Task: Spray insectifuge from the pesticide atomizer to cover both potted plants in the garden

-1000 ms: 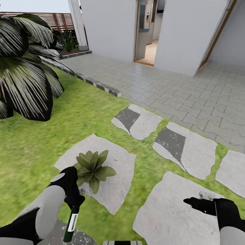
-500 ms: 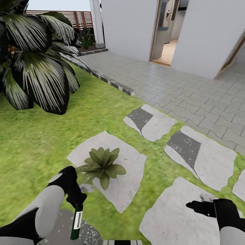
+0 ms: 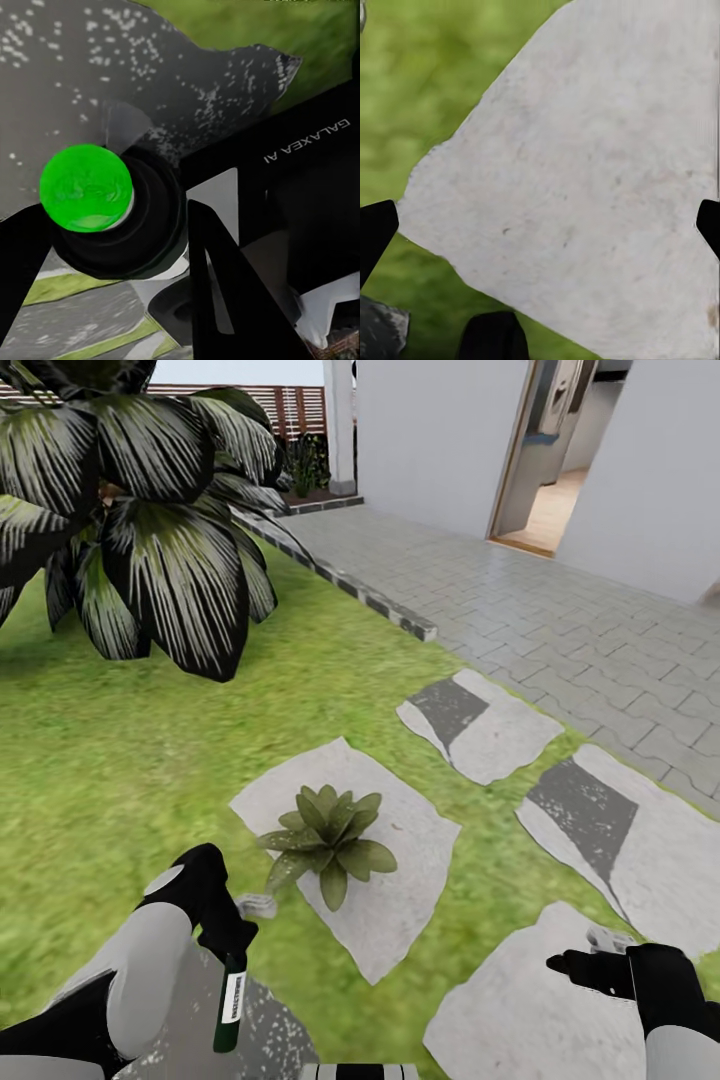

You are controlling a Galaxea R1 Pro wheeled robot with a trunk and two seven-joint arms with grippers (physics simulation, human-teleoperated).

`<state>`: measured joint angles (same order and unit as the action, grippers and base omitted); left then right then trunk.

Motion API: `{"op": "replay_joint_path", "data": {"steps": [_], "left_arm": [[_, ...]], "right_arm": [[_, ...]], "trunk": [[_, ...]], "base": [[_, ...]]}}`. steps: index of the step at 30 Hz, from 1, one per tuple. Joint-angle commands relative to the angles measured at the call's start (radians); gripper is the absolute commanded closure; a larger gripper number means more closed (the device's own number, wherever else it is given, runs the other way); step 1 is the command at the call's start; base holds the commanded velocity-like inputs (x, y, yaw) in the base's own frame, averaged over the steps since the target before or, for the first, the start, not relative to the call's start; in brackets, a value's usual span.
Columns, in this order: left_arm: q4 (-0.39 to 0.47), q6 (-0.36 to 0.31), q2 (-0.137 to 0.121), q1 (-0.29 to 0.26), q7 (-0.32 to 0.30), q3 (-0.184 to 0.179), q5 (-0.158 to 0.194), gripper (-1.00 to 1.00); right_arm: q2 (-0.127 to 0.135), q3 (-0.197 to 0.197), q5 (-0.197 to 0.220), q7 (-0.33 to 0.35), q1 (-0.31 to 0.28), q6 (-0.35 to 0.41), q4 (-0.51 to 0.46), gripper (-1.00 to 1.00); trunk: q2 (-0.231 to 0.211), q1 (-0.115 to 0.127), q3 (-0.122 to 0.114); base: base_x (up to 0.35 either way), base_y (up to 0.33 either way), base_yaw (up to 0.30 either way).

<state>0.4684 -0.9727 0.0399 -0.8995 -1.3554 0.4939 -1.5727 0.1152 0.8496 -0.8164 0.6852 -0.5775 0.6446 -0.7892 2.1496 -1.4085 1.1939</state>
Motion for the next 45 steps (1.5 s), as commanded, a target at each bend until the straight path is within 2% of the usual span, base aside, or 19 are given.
{"op": "replay_joint_path", "data": {"steps": [1, 16, 21, 33, 39, 45], "left_arm": [[0.001, -0.011, 0.002, -0.001, -0.008, 0.008, -0.01, 1.0], [0.001, -0.011, 0.001, -0.001, -0.008, 0.008, -0.011, 1.0], [0.001, -0.011, 0.001, -0.001, -0.008, 0.019, -0.01, 1.0], [-0.002, -0.011, 0.001, -0.001, -0.01, 0.031, -0.011, 1.0], [-0.001, -0.011, 0.001, -0.001, -0.01, 0.031, -0.01, 1.0], [0.001, -0.012, 0.001, -0.001, -0.01, 0.029, -0.009, 1.0]], "right_arm": [[0.0, 0.003, -0.01, 0.01, -0.001, 0.0, -0.001, -1.0], [0.001, 0.003, -0.01, 0.01, -0.001, 0.0, -0.001, -1.0], [0.001, 0.003, -0.01, 0.011, -0.001, 0.0, -0.001, -1.0], [0.001, 0.004, -0.01, 0.011, -0.001, 0.0, -0.001, -1.0], [0.001, 0.004, -0.01, 0.01, -0.001, 0.0, -0.001, -1.0], [0.0, 0.004, -0.011, 0.01, -0.001, 0.0, -0.001, -1.0]], "trunk": [[0.0, 0.0, 0.002], [0.0, 0.0, 0.009], [0.0, 0.0, 0.014], [0.0, 0.0, 0.022], [0.0, 0.0, 0.017], [0.0, 0.0, 0.011]], "base": [[0.0, -0.287, 0.25], [0.0, -0.318, 0.126], [0.0, -0.292, 0.216], [0.0, -0.027, 0.199], [0.001, -0.023, 0.182], [0.073, -0.282, 0.174]]}}
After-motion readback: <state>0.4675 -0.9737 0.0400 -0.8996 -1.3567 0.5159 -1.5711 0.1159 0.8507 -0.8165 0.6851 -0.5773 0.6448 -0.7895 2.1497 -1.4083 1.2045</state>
